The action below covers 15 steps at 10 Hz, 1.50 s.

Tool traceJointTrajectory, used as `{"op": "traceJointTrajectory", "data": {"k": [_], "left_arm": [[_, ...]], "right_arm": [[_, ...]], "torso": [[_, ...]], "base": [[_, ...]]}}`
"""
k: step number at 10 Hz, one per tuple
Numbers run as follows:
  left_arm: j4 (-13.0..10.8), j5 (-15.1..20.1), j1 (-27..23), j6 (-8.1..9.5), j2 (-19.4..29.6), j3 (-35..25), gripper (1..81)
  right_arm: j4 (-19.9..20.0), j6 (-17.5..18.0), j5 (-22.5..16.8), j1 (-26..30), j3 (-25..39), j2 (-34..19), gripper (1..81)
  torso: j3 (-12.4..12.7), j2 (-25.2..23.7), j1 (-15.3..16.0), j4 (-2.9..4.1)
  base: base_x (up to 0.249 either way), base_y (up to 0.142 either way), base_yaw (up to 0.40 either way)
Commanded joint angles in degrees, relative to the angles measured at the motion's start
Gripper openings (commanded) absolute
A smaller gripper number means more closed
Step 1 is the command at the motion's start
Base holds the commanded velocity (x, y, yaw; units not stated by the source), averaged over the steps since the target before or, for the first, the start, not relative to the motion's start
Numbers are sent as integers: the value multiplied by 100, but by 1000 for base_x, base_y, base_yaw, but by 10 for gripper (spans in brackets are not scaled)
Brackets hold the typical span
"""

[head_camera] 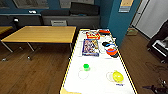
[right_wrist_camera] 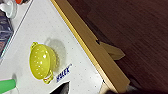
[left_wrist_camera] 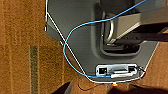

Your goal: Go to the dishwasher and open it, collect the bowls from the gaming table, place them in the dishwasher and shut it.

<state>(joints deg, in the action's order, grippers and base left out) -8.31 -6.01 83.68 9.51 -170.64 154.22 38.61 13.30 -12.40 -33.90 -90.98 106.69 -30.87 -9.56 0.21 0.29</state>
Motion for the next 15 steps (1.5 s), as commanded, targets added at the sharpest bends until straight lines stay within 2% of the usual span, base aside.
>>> {"op": "traceJointTrajectory", "data": {"k": [1, 4, 7, 8, 12, 15], "left_arm": [[58, 381, -39, 25, 21, 20, 811], [58, 381, -48, 25, 21, 20, 811], [67, 390, -57, 25, 30, 20, 811], [67, 390, -57, 25, 30, 20, 811], [67, 390, -66, 25, 12, 29, 811], [67, 390, -75, 25, 30, 29, 811]], "right_arm": [[656, 180, -667, 905, -577, -59, 811], [648, 173, -449, 1090, -463, 240, 811], [657, 199, 237, 1126, -534, 549, 811], [657, 217, 299, 1196, -569, 601, 811], [710, 384, 168, 1451, -1228, 953, 811], [718, 384, 97, 1451, -1632, 1374, 811]], "torso": [[0, 0, 0, 0], [-2, 0, 2, 0], [-2, 2, 4, 0], [-2, 2, 4, 0], [-4, 4, 6, 0], [-4, 4, 6, 0]], "base": [[0, 0, 0], [0, 0, 0], [0, 0, 0], [0, 0, 0], [0, 0, 0], [0, 0, 0]]}}
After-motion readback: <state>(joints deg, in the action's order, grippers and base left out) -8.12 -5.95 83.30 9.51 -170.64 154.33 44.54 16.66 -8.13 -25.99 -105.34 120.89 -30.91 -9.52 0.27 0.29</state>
